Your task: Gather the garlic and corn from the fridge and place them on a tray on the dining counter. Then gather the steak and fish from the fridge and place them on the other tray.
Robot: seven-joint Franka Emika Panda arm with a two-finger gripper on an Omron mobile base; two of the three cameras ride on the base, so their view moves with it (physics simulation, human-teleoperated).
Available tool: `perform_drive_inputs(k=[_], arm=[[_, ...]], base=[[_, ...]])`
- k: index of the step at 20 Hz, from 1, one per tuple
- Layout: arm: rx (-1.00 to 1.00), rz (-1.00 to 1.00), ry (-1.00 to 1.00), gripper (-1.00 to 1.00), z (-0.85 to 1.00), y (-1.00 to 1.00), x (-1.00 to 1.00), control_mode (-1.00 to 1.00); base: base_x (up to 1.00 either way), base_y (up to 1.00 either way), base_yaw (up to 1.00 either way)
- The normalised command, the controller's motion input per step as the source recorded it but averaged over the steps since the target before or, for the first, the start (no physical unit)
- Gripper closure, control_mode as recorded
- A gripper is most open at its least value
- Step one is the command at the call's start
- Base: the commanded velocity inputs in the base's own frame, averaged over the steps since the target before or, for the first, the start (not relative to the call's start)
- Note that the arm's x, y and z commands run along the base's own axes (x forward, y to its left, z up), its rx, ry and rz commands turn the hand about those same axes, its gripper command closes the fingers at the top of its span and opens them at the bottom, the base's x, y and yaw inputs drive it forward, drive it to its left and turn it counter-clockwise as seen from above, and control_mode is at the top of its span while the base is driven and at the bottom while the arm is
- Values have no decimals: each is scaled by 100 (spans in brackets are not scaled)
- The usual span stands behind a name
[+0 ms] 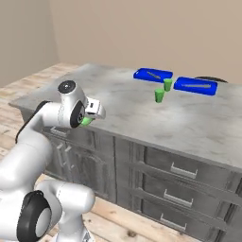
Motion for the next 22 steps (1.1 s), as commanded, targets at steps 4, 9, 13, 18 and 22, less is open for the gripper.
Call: perform_drive_inputs(k=[4, 9, 13, 18, 22], arm=[[0, 0, 0, 100, 0, 0, 0, 100], [0, 0, 0, 100, 0, 0, 0, 100], [0, 0, 0, 100, 0, 0, 0, 100], [0, 0, 0, 100, 0, 0, 0, 100], [0, 0, 0, 100, 0, 0, 0, 100]], base=[[9, -100, -17], [23, -100, -14], [21, -72, -3], [38, -37, 0], [2, -100, 0]])
